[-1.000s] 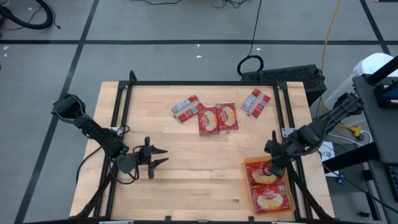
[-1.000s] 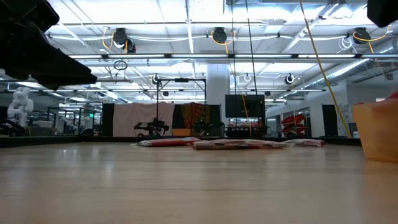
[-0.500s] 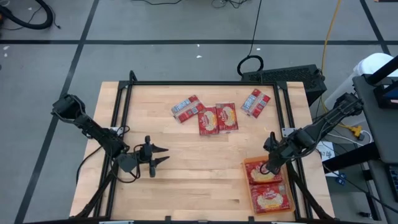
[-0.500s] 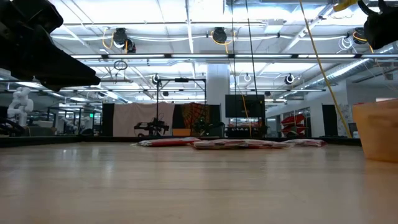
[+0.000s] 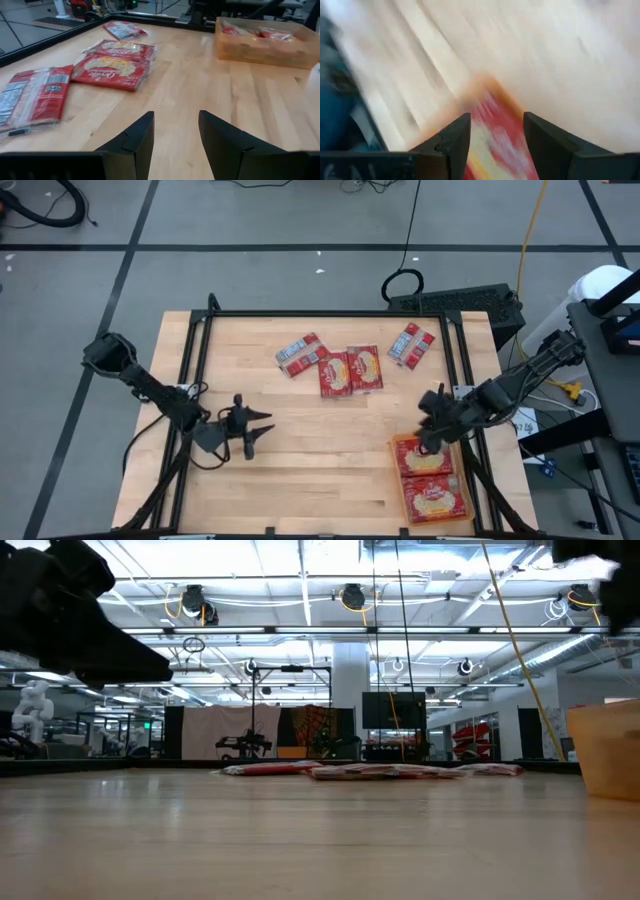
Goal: Sort popcorn bags into baskets
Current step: Put the popcorn pack into the orange bin
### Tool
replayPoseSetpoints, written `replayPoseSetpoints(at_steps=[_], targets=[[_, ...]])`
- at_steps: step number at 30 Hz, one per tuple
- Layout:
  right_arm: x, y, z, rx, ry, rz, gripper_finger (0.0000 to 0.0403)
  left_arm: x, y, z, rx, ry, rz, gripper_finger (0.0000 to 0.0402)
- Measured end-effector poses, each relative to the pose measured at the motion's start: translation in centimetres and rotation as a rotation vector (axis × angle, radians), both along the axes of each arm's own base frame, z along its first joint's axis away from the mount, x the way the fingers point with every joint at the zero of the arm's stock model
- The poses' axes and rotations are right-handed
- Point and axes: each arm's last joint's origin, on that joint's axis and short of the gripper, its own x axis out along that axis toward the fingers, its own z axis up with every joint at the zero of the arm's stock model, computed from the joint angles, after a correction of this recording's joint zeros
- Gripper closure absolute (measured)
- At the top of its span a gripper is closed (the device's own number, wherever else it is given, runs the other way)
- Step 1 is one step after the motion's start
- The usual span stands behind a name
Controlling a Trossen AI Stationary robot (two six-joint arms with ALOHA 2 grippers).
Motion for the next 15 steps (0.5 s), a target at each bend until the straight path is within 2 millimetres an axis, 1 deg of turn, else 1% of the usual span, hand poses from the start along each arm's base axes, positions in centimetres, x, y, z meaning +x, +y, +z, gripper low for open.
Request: replayPoseSetpoints(at_steps=[4, 8, 10, 12, 15], targets=[[2.0, 0.6, 1.1, -0.151, -0.289, 0.022, 0.0228, 0.3, 0.5, 0.0, -0.004, 0.003, 0.020, 0.0245], [4.4, 1.5, 1.7, -0.345, -0.480, 0.040, 0.0228, 0.5, 0.9, 0.0, 0.008, 0.009, 0.030, 0.0245], [5.7, 2.0, 1.6, -0.435, -0.529, 0.055, 0.0228, 0.7, 1.1, 0.0, 0.027, 0.019, 0.028, 0.0243], [7.1, 2.2, 1.1, -0.507, -0.541, 0.072, 0.0228, 0.9, 1.4, 0.0, 0.036, 0.027, 0.027, 0.0235], [9.1, 1.8, -0.4, -0.607, -0.481, 0.103, 0.0228, 1.1, 1.9, -0.1, 0.051, 0.034, 0.045, 0.0214]])
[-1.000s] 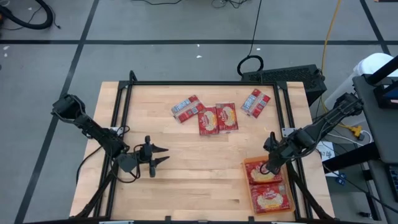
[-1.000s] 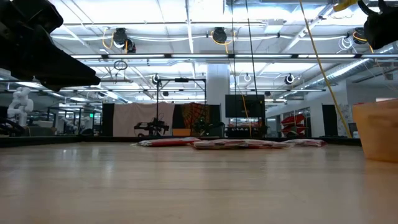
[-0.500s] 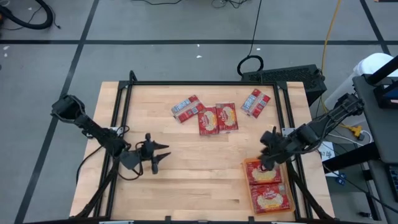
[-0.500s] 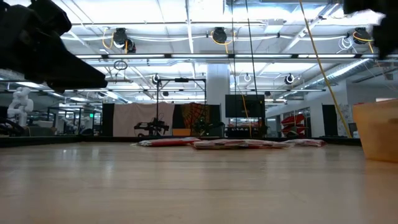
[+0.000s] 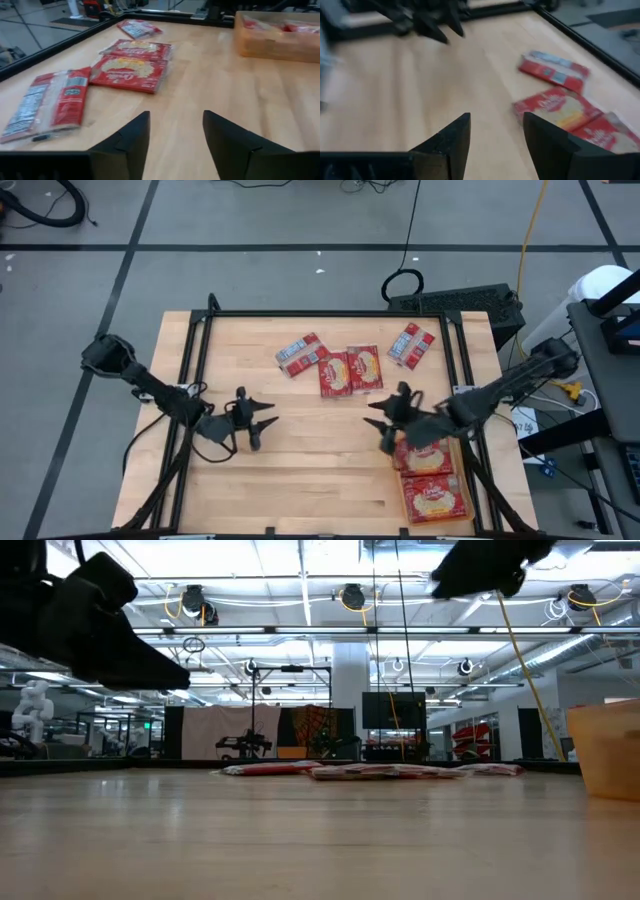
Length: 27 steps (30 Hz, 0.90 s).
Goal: Sort popcorn bags into baskets
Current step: Put the popcorn pack into the orange bin
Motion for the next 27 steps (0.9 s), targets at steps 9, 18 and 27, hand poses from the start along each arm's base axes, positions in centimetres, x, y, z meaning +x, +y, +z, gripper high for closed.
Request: replayPoseSetpoints(at_steps=[9, 18, 27], targets=[[6.2, -1.9, -5.6, -0.052, 0.054, -0.131, 0.0228, 1.1, 3.0, -0.3, 0.102, 0.074, 0.095, 0.0147], [10.4, -2.1, -9.0, -0.091, -0.057, -0.053, 0.0228, 1.9, 8.9, -1.4, 0.159, 0.265, 0.113, 0.0155], [11.3, -2.2, -10.8, -0.114, -0.052, -0.035, 0.0228, 4.3, 12.6, -2.3, 0.177, 0.365, 0.011, 0.0182]])
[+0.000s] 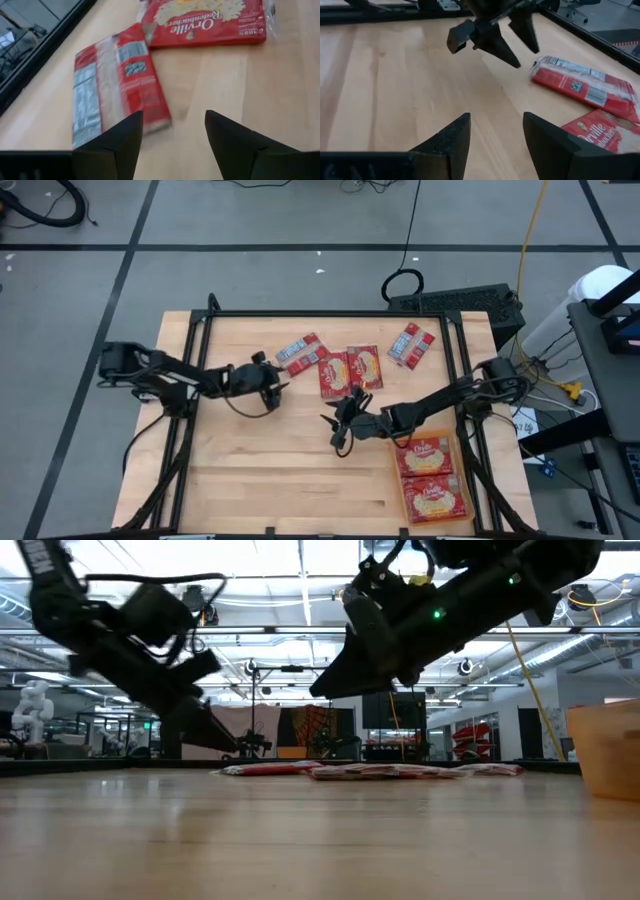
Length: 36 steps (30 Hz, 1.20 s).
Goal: Sort popcorn bags into baskets
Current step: Put the popcorn pack into the orange bin
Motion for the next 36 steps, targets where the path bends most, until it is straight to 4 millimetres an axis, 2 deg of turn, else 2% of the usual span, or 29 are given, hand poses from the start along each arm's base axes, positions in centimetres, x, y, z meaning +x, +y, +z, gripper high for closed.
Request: replayPoseSetpoints(at_steps=[3, 7, 11, 14, 17, 25, 30, 36], targets=[[0.0, -0.1, -0.1, 0.000, 0.002, -0.001, 0.0228, 1.7, 0.4, -0.2, 0.007, 0.032, -0.002, 0.0159], [0.0, 0.0, 0.0, 0.001, -0.005, 0.000, 0.0228, 3.5, 1.2, -1.4, -0.024, 0.090, 0.063, 0.0122], [-0.1, 0.7, 0.0, 0.017, -0.012, 0.012, 0.0228, 4.6, 1.7, -2.6, -0.050, 0.125, 0.148, 0.0116], [-0.3, 1.3, 0.0, 0.030, -0.015, 0.024, 0.0228, 4.7, 1.7, -3.4, -0.047, 0.141, 0.195, 0.0144], [-0.5, 1.9, 0.0, 0.033, -0.017, 0.039, 0.0228, 4.7, 1.7, -3.7, -0.064, 0.139, 0.223, 0.0194], [-0.7, 2.9, 0.1, 0.057, -0.028, 0.056, 0.0228, 4.2, 1.8, -4.0, -0.001, 0.184, 0.314, 0.0383], [-0.8, 3.2, 0.1, 0.096, -0.043, 0.047, 0.0228, 4.1, 0.5, -2.7, -0.049, 0.145, 0.280, 0.0394], [-0.7, 3.2, 0.4, 0.100, -0.079, 0.052, 0.0228, 3.3, -1.8, 2.1, -0.202, 0.017, 0.160, 0.0398]])
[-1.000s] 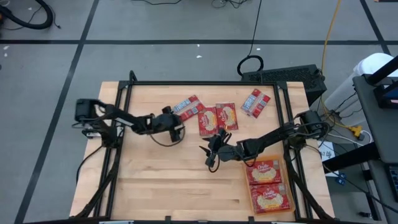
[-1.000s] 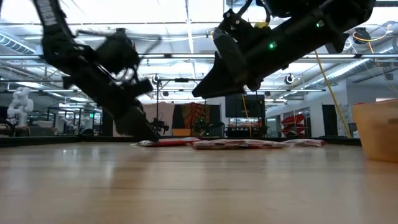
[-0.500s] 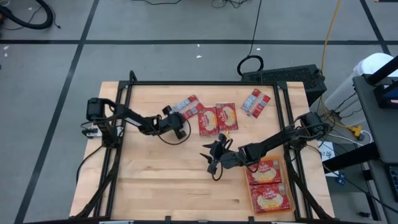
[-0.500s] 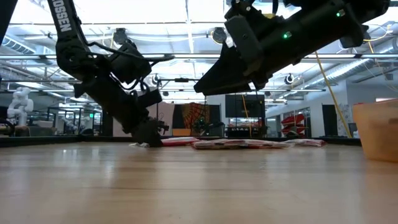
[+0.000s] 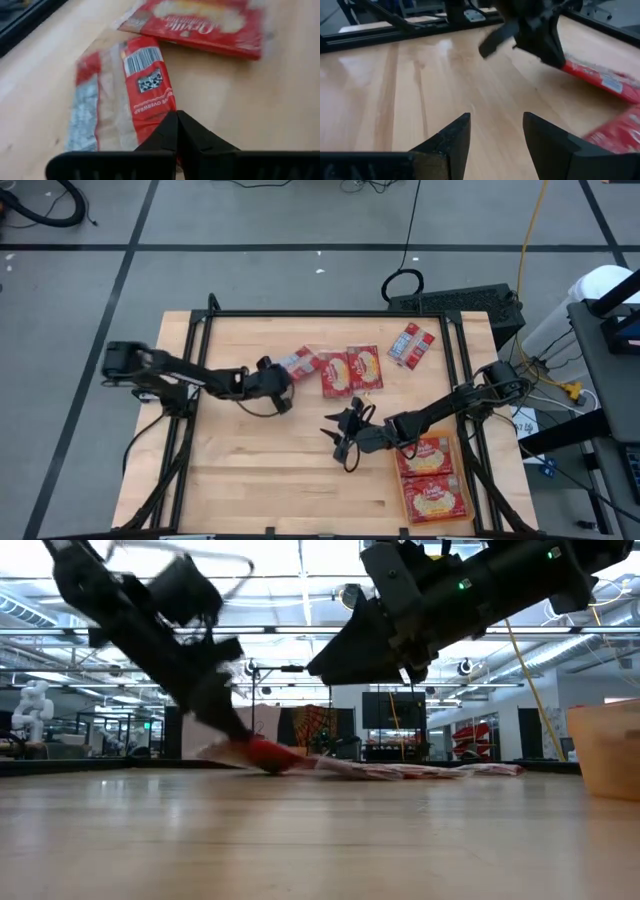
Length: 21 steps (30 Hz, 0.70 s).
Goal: Sort popcorn bags into baskets
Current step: Put the popcorn pack into the orange bin
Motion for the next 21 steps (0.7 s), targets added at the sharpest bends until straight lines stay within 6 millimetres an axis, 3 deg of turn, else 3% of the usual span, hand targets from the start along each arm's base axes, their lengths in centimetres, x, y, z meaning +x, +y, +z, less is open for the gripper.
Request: replayPoseSetpoints(at_steps=[4, 12, 16, 21], targets=[[0.6, 0.2, 0.9, -0.053, -0.015, 0.025, 0.0227, -1.2, -1.4, 2.6, -0.081, -0.069, -0.049, 0.0398], [3.6, 0.7, 5.5, -0.209, 0.089, 0.041, 0.0226, -3.2, -3.7, 6.1, -0.193, -0.184, -0.172, 0.0398], [4.1, 0.4, 6.6, -0.238, 0.147, 0.040, 0.0226, -3.8, -4.9, 6.9, -0.220, -0.205, -0.234, 0.0399], [4.2, 0.0, 6.6, -0.268, 0.174, 0.058, 0.0218, -4.1, -6.3, 6.9, -0.227, -0.193, -0.300, 0.0399]])
